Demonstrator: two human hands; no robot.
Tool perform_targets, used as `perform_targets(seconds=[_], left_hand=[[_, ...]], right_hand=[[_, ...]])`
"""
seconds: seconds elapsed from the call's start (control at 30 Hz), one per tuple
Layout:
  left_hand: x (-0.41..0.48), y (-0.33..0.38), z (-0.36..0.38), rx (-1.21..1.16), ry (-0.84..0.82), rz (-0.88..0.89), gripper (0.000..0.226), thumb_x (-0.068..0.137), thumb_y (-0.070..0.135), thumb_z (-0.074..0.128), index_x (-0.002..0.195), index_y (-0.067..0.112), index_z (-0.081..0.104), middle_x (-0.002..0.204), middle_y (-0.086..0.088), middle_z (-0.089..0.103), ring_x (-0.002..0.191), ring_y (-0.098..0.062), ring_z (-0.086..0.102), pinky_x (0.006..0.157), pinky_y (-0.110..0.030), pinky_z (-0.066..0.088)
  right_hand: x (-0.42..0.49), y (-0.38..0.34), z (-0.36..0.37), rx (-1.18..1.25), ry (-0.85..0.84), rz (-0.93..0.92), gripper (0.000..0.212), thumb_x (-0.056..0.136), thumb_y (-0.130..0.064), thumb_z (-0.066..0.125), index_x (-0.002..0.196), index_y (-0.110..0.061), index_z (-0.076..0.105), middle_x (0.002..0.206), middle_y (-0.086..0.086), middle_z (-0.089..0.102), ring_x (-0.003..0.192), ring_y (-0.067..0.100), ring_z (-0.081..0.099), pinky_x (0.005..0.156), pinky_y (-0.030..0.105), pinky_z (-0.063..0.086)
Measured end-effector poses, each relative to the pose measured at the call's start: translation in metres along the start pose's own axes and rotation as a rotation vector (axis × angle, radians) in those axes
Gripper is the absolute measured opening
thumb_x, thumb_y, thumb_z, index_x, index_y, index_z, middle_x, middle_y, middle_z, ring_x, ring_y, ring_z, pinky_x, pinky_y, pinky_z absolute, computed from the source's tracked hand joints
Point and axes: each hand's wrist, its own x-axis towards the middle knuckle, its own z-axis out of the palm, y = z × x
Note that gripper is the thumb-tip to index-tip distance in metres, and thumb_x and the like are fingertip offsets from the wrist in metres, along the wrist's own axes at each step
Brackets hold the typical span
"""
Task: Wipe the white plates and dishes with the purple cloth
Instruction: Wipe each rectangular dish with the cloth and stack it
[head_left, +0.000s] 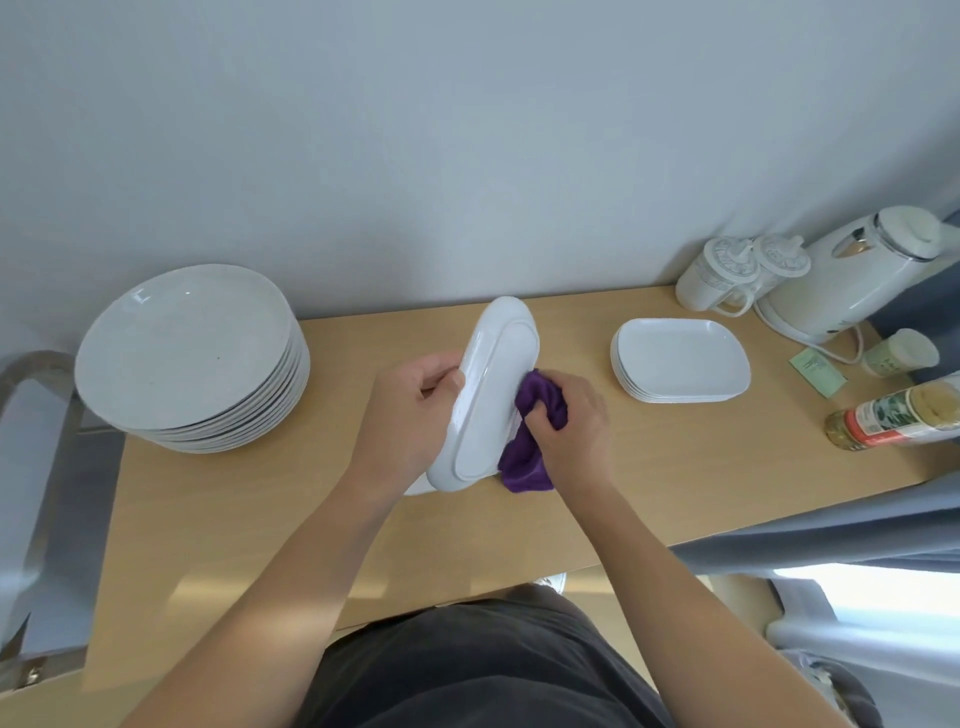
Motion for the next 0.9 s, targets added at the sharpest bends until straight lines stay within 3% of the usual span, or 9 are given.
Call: perform_targets(seconds=[0.1,0.2,0.3,0.43,0.5,0.6,0.67,0.77,0.9], left_hand=[[0.005,0.003,0.022,0.13,-0.026,0.086,0.027,0.096,0.01,0.052,0.105,0.021,0.075,0.09,0.006,0.075,0.081,-0.005,0.067,0.076,-0.024,0.052],[0.011,-0.002,0.049,0.301,-0.062,0.251,0.018,0.094,0.012,0.051,0.09,0.01,0.068,0.068,-0.004,0.058,0.063,-0.01,0.048,0.065,-0.04,0.046],[0.018,-0.005,0.075,0.529,-0.017,0.47,0.021,0.091,0.008,0.051,0.098,0.009,0.071,0.061,-0.003,0.055,0.055,-0.022,0.049,0.056,-0.037,0.046],[0.028,-0.005,0.112,0.774,-0.052,0.624,0.021,0.082,0.005,0.054,0.096,0.005,0.069,0.059,-0.001,0.055,0.044,-0.028,0.05,0.041,-0.037,0.048],[0.034,-0.007,0.133,0.837,-0.11,0.632,0.027,0.074,0.001,0.071,0.101,0.006,0.07,0.066,-0.003,0.065,0.046,-0.027,0.059,0.041,-0.035,0.049],[0.042,-0.009,0.163,0.819,-0.171,0.624,0.037,0.071,0.0,0.079,0.106,0.01,0.071,0.08,0.0,0.072,0.061,-0.024,0.067,0.05,-0.036,0.056],[0.048,-0.007,0.179,0.694,-0.19,0.531,0.029,0.087,0.009,0.069,0.114,0.019,0.073,0.113,0.006,0.072,0.097,-0.019,0.07,0.075,-0.035,0.058],[0.058,-0.007,0.192,0.64,-0.053,0.36,0.03,0.098,0.028,0.058,0.126,0.023,0.066,0.145,0.009,0.051,0.132,-0.012,0.046,0.101,-0.029,0.042],[0.081,-0.011,0.204,0.632,0.146,0.009,0.034,0.097,0.034,0.056,0.124,0.015,0.059,0.128,-0.005,0.055,0.115,-0.022,0.054,0.092,-0.031,0.044]], right_hand=[[0.002,0.021,-0.011,-0.141,-0.076,0.019,0.043,0.079,-0.03,0.05,0.12,-0.028,0.064,0.119,-0.01,0.062,0.111,0.024,0.053,0.098,0.046,0.045],[0.009,0.038,-0.026,-0.177,-0.175,0.078,0.04,0.087,-0.019,0.062,0.127,-0.02,0.062,0.128,-0.002,0.059,0.118,0.024,0.052,0.101,0.035,0.043],[0.022,0.037,-0.05,0.037,-0.12,0.246,0.029,0.095,-0.022,0.06,0.124,-0.019,0.064,0.122,-0.006,0.063,0.113,0.014,0.06,0.096,0.024,0.045],[0.049,0.023,-0.091,0.567,0.037,0.431,0.032,0.102,-0.036,0.052,0.117,-0.011,0.064,0.107,0.003,0.071,0.094,0.023,0.073,0.084,0.037,0.061],[0.062,0.027,-0.11,0.619,0.033,0.424,0.034,0.098,-0.039,0.061,0.115,-0.009,0.065,0.105,0.007,0.072,0.09,0.024,0.074,0.079,0.036,0.062],[0.077,0.048,-0.13,0.536,0.032,0.428,0.024,0.093,-0.017,0.065,0.115,-0.008,0.067,0.109,0.008,0.072,0.09,0.021,0.074,0.081,0.037,0.062],[0.085,0.067,-0.141,0.494,0.073,0.413,0.024,0.091,-0.008,0.061,0.114,-0.011,0.069,0.109,0.004,0.072,0.099,0.021,0.071,0.08,0.035,0.062],[0.099,0.091,-0.161,0.524,0.125,0.399,0.027,0.092,-0.003,0.056,0.106,-0.021,0.07,0.108,0.002,0.072,0.107,0.021,0.067,0.078,0.032,0.061],[0.118,0.119,-0.189,0.597,0.161,0.437,0.031,0.095,-0.004,0.055,0.099,-0.029,0.072,0.097,-0.003,0.076,0.098,0.019,0.068,0.089,0.042,0.059]])
